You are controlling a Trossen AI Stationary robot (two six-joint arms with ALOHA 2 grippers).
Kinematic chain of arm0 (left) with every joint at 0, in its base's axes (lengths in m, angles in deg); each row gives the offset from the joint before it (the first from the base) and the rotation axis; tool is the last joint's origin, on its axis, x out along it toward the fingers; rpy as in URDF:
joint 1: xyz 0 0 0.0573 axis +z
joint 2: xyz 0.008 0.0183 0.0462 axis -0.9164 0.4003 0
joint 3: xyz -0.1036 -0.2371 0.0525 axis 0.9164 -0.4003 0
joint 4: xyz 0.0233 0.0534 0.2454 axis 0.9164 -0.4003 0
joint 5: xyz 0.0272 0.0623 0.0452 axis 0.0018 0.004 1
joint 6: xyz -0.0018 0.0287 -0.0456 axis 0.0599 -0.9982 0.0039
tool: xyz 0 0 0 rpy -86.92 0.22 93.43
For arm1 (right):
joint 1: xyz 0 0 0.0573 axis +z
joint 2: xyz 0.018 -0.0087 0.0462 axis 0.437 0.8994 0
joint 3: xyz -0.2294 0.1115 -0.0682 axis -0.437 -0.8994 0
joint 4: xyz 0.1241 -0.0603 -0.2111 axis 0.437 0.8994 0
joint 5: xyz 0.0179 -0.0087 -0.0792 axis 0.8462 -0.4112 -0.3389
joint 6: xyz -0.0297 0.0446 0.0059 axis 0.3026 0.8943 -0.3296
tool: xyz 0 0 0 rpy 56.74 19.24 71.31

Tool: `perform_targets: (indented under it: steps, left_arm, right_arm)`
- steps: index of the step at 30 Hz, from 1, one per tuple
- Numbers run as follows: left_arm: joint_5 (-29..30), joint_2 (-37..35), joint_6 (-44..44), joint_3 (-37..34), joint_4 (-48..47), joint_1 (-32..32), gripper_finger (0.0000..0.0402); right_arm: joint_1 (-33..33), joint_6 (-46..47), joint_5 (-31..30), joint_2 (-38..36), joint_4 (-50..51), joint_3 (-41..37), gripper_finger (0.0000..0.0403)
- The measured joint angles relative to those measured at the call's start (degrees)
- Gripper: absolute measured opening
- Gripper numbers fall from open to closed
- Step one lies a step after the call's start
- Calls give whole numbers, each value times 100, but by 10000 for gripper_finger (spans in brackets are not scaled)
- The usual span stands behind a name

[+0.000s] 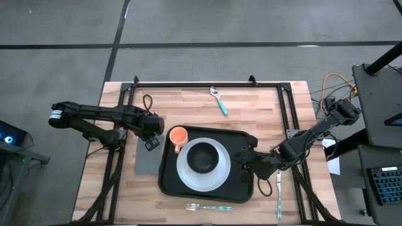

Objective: Set up tray
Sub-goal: Put the gray napkin on the black tray to the right of the white plate

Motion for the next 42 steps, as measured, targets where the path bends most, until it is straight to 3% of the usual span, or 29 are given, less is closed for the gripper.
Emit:
perform_targets:
  steps: [7, 17, 21, 35, 42]
  left_arm:
    - [7, 0, -7, 585, -277, -56, 0]
    - [224, 128, 84, 2166, -998, -514, 0]
    - [336, 522, 84, 2881, -1316, -658, 0]
    - [356, 2561, -1363, 5919, -1321, -739, 0]
    - [344, 3317, -1950, 7305, -1307, -750, 0]
  right_arm:
    - [3, 70, -562, 0, -7, 0, 80]
    - [2, 57, -577, 0, -13, 0, 124]
    - [2, 42, -579, 0, -9, 0, 138]
    - [-2, 123, -778, -36, 132, 0, 211]
    - [-9, -30, -1630, -410, 255, 28, 216]
